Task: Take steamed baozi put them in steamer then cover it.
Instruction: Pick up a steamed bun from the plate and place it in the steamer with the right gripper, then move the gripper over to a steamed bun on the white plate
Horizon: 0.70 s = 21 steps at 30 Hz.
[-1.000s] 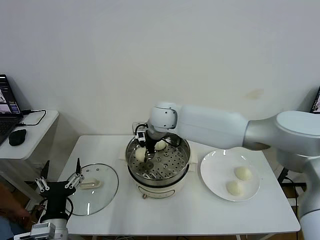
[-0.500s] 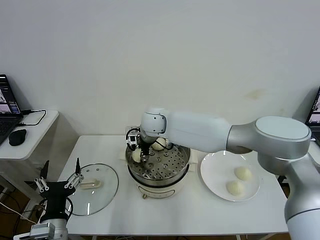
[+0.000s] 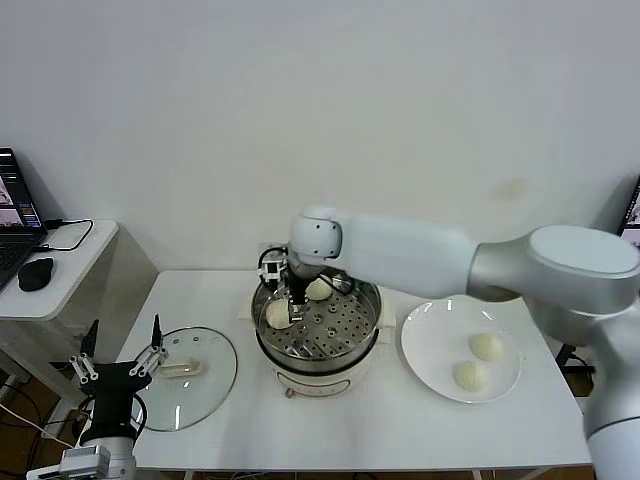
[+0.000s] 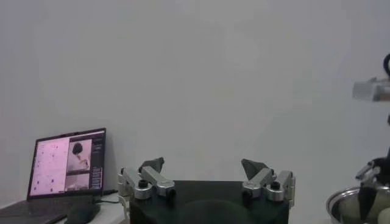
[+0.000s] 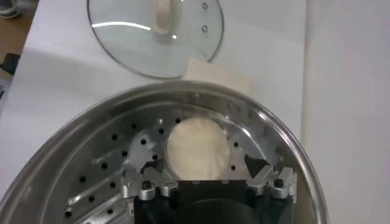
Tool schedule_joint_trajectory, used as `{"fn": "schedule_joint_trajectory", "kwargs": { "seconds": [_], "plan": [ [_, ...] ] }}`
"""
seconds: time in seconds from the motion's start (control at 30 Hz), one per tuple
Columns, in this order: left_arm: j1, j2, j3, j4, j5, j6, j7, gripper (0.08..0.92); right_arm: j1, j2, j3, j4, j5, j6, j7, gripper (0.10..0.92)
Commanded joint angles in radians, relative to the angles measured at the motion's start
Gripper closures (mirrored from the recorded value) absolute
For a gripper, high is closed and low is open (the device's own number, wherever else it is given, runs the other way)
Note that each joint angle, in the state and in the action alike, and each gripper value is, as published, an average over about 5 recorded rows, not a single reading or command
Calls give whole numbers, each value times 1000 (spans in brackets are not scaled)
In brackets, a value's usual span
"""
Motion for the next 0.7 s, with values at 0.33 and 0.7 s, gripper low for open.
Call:
{"fn": "schedule_joint_trajectory", "kwargs": {
  "seconds": [0.33, 0.7],
  "plan": [
    [9, 12, 28, -18, 10, 4, 2, 177, 323, -666, -148, 430, -100, 120, -264, 203],
    [38, 7, 45, -26, 36, 1, 2, 177, -132, -922, 125, 417, -415, 257, -300, 202]
  ]
}}
